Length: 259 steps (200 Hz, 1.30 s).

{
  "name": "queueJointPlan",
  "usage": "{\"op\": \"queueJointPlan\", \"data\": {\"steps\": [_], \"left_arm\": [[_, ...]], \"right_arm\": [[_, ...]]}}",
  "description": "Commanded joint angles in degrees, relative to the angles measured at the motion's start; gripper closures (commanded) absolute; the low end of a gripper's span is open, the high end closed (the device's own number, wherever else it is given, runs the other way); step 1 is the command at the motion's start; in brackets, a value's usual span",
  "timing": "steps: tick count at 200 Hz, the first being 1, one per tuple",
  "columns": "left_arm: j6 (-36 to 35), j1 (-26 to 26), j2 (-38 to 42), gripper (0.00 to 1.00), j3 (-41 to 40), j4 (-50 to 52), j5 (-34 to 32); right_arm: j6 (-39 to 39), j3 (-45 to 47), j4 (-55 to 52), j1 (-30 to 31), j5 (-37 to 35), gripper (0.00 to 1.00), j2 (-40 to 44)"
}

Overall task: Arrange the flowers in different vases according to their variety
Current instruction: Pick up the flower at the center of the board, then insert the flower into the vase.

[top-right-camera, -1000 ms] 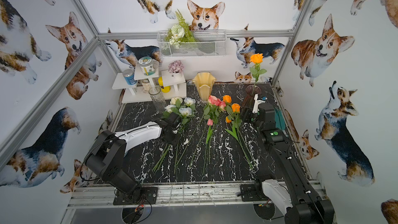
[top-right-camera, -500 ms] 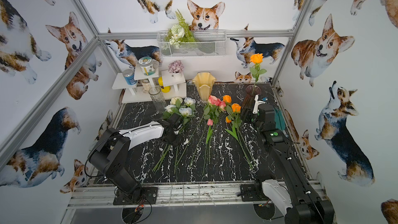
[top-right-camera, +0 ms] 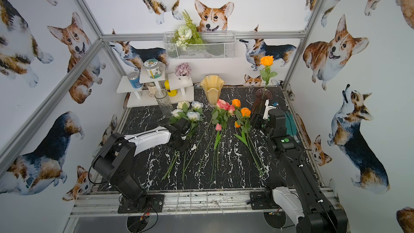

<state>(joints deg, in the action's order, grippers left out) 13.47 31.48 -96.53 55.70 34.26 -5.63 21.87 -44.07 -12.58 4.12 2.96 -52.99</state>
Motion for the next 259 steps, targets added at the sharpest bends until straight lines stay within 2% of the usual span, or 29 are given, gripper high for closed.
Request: {"op": "queueJointPlan", "data": {"steps": [1,103,181,217,259], "left_arm": [[0.7,0.1,2.0,1.00,-0.2,-1.2,-1.7],[1.0,1.3,17.6,1.00,-0.5,-4.0,-5.3],[-6.6,2.0,37.3,1.00,-4.6,-21.6,-10.1],[-12.7,1.0,39.0,1.00,-1.2,-28.2,-13.3],[-17.5,-7.0,35.3,1.00,4.4,-35.9,-9.4]], "right_arm": [[0.6,0.3,1.2,0.1,0.0,0.30,0.3],[1.3,1.0,1.8,0.2,0.5,0.30,0.8],[2.0,2.7,3.3,0.2,2.9,0.29,1.9],[2.0,2.4,3.8,0.2,3.4,0.28,2.5],[2.7,2.5,4.7,0.2,4.3,0.28,3.0]]}}
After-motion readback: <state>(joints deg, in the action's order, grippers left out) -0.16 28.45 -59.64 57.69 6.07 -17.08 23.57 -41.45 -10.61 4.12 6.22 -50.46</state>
